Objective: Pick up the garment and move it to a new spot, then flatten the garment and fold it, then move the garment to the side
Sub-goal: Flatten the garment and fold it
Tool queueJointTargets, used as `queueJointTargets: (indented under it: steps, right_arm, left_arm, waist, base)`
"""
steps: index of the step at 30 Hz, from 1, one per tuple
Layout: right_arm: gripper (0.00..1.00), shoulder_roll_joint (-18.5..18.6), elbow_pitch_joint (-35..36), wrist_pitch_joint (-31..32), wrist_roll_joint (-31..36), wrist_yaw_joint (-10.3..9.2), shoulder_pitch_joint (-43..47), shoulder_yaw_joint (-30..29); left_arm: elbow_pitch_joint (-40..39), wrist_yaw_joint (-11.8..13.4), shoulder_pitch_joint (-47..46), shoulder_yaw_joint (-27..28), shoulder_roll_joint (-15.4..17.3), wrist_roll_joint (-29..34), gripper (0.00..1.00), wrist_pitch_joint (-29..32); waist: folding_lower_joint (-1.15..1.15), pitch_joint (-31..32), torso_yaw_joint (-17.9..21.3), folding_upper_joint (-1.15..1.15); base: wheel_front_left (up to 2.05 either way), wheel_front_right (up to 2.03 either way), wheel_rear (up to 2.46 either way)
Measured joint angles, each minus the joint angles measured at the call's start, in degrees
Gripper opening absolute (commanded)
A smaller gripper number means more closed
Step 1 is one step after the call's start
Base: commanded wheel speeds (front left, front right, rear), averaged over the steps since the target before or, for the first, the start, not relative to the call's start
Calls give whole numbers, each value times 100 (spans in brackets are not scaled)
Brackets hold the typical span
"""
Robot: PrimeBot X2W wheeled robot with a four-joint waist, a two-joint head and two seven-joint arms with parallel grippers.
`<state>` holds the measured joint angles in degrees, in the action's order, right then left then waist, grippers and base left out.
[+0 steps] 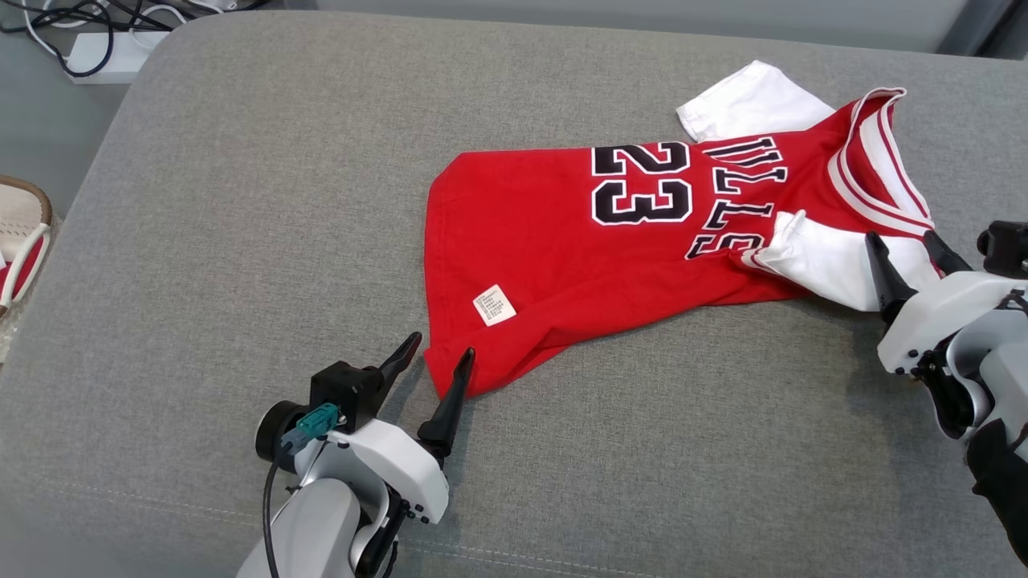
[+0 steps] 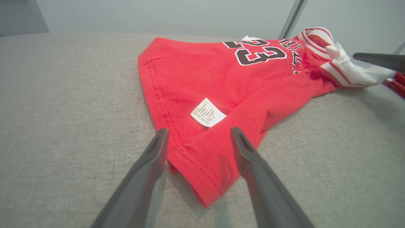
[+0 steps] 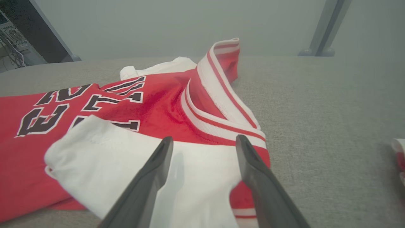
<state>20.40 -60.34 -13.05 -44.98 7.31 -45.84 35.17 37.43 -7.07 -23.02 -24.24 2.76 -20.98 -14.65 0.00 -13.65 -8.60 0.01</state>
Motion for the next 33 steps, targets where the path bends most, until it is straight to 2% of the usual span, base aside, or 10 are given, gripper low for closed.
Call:
queueJointTargets:
  steps: [12,23,27,28,29,30,33]
  right_arm:
    - [100,-227,-151,-59,-711,0,208,-370]
    - [100,-264,0,165,-1764,0,210,-855]
    - [100,-241,-48,246,-1886,-1,209,-878]
    - [95,-238,-68,246,-1895,-1,209,-877]
    - [76,-238,-92,246,-1912,-1,209,-875]
    - [45,-233,-122,246,-1914,-1,208,-869]
    - [0,-209,-148,245,-1912,-1,205,-829]
  left_arm:
    - [-154,0,3,14,13,31,100,0]
    - [-172,0,3,7,20,32,100,0]
    - [-175,0,3,7,23,32,100,0]
    - [-175,0,3,7,23,33,100,0]
    - [-177,0,3,8,24,33,100,0]
    - [-181,0,3,8,23,33,100,0]
    - [-183,0,3,10,21,40,100,0]
  waist:
    - [0,-38,72,0]
    - [0,-116,12,0]
    - [0,-134,-21,0]
    - [0,-137,-25,0]
    - [0,-140,-26,0]
    - [0,-143,-25,0]
    - [0,-155,-9,0]
  base:
    - [0,0,0]
    - [0,0,0]
    - [0,0,0]
    - [0,0,0]
    - [0,0,0]
    - [0,0,0]
    - [0,0,0]
